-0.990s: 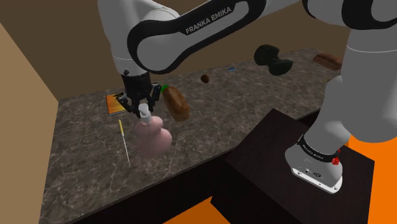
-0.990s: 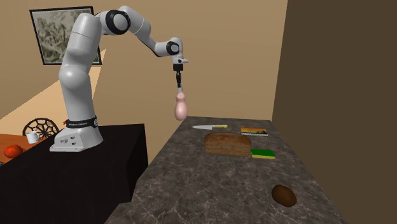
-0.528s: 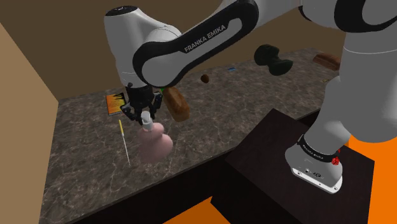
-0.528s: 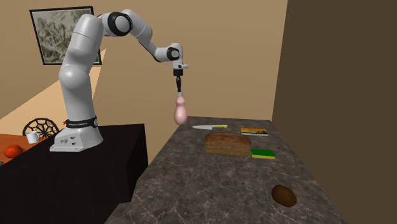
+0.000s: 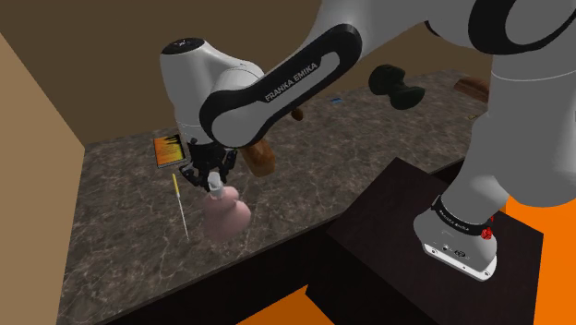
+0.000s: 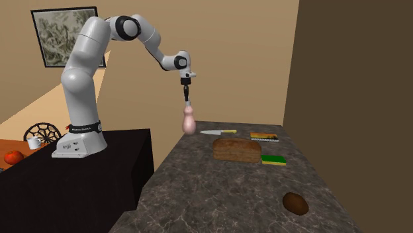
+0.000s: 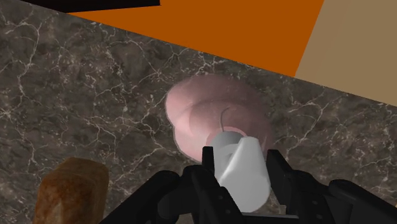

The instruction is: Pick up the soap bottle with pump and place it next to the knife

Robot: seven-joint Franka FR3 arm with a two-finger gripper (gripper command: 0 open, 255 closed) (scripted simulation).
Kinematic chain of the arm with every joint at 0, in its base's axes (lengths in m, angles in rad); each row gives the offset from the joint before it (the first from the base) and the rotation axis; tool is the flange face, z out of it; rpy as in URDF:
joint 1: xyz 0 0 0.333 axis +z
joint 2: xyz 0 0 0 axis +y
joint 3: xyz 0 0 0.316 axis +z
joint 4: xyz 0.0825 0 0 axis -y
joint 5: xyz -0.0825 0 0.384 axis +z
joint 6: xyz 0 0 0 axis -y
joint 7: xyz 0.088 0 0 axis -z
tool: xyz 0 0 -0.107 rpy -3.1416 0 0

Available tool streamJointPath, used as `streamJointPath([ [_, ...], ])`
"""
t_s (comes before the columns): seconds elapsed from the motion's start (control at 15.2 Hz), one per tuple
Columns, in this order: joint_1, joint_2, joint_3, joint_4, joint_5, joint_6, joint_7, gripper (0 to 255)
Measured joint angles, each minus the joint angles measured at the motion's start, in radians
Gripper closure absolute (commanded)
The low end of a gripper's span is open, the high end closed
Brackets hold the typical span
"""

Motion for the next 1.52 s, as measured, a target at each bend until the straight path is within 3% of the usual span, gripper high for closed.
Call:
streamJointPath([
  [0.53, 0.005, 0.060, -0.009, -0.023, -0.016, 0.083, 0.011, 255],
  [0.92, 0.007, 0.067, -0.010, -0.026, -0.018, 0.093, 0.014, 255],
  [0.99, 0.007, 0.067, -0.010, -0.026, -0.018, 0.093, 0.014, 0],
  [1.52, 0.007, 0.044, -0.006, -0.020, -0.012, 0.065, 0.012, 0],
])
